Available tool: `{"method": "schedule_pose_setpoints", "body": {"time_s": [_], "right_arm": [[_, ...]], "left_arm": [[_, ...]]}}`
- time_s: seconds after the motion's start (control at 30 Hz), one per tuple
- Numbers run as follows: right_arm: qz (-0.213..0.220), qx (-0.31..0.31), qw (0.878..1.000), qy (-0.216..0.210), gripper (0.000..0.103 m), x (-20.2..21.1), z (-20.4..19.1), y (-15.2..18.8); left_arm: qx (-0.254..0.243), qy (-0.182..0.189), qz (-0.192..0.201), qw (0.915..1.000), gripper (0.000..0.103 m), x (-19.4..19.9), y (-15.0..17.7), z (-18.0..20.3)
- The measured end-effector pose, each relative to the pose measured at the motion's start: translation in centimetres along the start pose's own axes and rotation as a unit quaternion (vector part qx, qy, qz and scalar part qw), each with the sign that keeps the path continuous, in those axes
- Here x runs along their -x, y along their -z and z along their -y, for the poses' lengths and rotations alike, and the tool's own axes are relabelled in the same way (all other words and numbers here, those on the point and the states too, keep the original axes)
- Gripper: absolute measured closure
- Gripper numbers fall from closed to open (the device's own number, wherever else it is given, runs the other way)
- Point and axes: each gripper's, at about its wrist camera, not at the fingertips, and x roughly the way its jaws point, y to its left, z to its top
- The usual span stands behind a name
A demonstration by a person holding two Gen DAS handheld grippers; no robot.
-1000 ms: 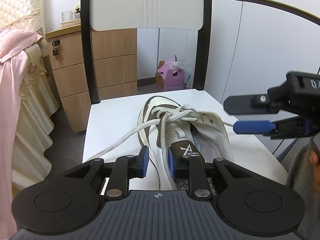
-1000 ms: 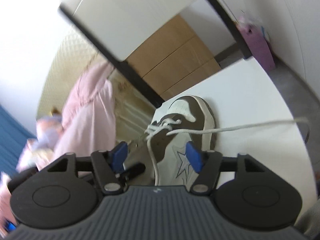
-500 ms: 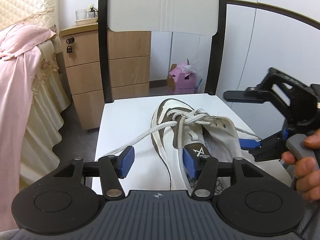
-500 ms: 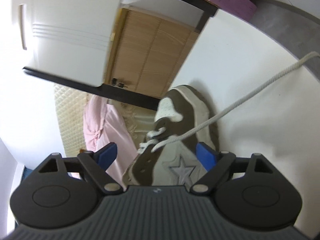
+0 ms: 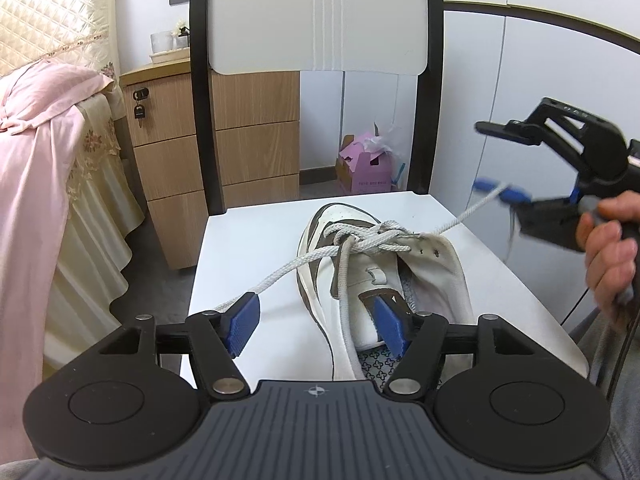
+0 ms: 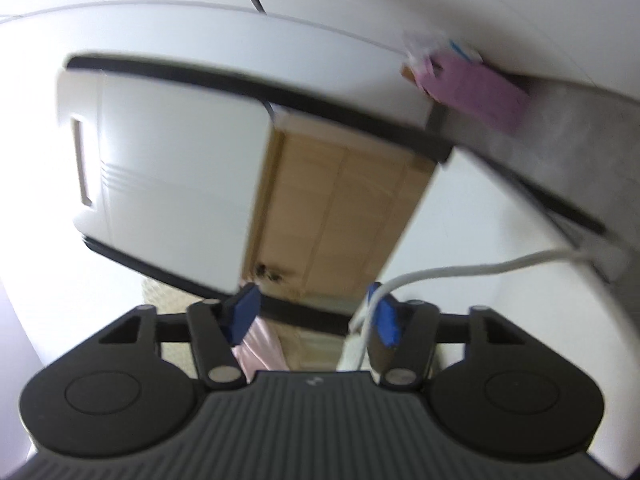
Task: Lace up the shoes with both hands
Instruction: 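Grasp the white lace end and lift it high with the right gripper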
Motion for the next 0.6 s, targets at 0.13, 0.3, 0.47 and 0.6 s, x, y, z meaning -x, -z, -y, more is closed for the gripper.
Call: {"method": "schedule_pose_setpoints", "body": {"time_s": [0.13, 0.3, 0.47, 0.6], "right_arm": [[0.023, 0.011, 0.999, -0.019, 0.078, 1.4, -0.2, -2.2], [0.063, 0.002, 0.997, -0.032, 0.089, 3.4, 0.8, -5.3], [0.102, 0.0, 0.994, -0.039, 0.089, 5.3, 1.8, -8.2], [0.133, 0.007, 0.99, -0.038, 0.091, 7.0, 2.1, -10.0]], "left_arm": [[0.008, -0.002, 0.008, 0.9999, 0.035, 0.3, -0.2, 0.4], [0.013, -0.009, 0.015, 0.9998, 0.035, 0.4, -0.5, 0.9], [0.01, -0.009, 0.014, 0.9998, 0.035, 0.5, -0.6, 1.5], [0.002, -0.002, 0.018, 0.9998, 0.035, 0.6, -0.6, 2.1]]}}
